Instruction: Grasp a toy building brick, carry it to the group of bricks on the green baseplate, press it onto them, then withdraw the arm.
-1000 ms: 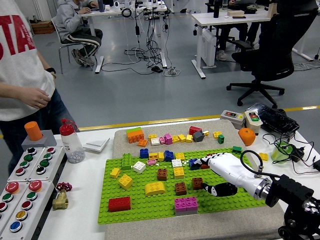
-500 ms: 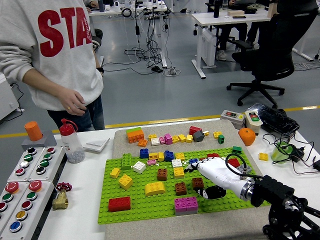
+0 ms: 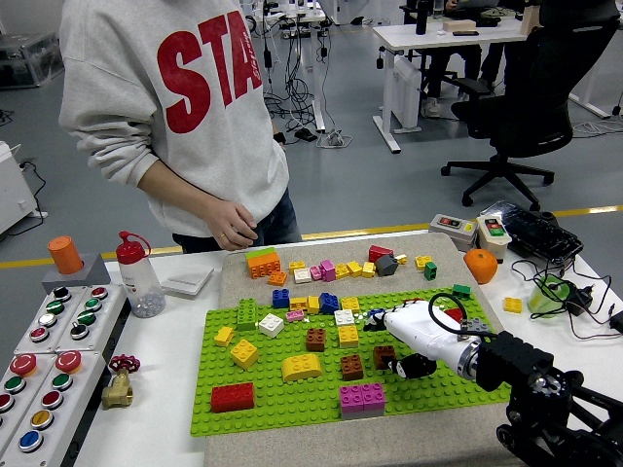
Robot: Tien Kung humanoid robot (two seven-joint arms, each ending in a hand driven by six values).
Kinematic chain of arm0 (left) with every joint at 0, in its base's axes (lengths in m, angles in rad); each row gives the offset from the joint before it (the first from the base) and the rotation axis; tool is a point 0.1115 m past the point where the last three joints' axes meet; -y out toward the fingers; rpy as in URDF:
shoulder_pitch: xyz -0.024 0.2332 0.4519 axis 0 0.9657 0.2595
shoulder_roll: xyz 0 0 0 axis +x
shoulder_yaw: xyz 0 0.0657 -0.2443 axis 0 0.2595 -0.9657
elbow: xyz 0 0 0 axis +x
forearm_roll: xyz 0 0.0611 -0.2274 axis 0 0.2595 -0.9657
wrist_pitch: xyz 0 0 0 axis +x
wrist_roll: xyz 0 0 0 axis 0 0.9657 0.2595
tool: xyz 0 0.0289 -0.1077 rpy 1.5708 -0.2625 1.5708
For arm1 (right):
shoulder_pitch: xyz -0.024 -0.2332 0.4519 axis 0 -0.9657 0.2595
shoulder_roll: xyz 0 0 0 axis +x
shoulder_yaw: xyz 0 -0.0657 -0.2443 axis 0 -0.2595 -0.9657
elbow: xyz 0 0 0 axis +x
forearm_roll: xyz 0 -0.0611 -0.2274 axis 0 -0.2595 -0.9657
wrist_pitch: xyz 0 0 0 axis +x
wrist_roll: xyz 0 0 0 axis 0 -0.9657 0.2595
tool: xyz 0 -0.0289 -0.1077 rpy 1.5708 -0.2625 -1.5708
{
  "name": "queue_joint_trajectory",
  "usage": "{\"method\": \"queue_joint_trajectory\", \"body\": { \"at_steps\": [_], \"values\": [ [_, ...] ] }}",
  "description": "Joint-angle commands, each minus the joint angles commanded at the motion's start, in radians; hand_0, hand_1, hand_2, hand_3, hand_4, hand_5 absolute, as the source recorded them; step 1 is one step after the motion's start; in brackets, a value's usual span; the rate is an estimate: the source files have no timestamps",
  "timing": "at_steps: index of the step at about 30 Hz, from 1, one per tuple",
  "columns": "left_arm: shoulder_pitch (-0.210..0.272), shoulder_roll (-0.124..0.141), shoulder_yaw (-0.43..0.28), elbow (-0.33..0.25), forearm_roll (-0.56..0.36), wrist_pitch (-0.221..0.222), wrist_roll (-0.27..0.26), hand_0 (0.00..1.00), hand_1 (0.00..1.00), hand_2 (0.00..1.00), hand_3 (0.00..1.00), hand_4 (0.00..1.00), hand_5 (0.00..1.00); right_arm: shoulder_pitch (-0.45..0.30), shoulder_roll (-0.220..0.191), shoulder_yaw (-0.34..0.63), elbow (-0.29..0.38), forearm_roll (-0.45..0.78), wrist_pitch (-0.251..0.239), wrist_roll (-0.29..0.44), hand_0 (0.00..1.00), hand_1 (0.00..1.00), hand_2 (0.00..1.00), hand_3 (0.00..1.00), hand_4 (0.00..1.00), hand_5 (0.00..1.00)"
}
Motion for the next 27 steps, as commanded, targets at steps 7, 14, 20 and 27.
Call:
{"method": "queue_joint_trajectory", "body": {
  "at_steps": [7,14,20,27],
  "values": [
    [-0.001,0.000,0.000,0.000,-0.001,0.002,0.000,0.632,0.598,0.607,0.413,0.336,0.972,0.022,-0.002,-0.018,-0.029,0.005,0.041,-0.010,0.752,0.758,0.764,0.768,0.623,0.158],
    [-0.002,0.000,-0.001,0.000,0.000,0.002,0.000,0.632,0.597,0.607,0.411,0.337,0.971,0.035,-0.006,-0.025,-0.041,0.019,0.062,-0.009,0.753,0.756,0.763,0.770,0.621,0.164],
    [-0.002,0.000,-0.001,0.000,0.001,0.003,0.000,0.632,0.597,0.607,0.412,0.338,0.969,0.039,-0.002,-0.027,-0.051,0.039,0.076,-0.006,0.752,0.757,0.764,0.772,0.623,0.175],
    [-0.003,0.000,0.000,0.000,-0.001,0.005,-0.002,0.632,0.597,0.607,0.412,0.338,0.969,0.041,0.003,-0.026,-0.062,0.053,0.094,-0.003,0.751,0.757,0.765,0.773,0.624,0.181]
  ]
}}
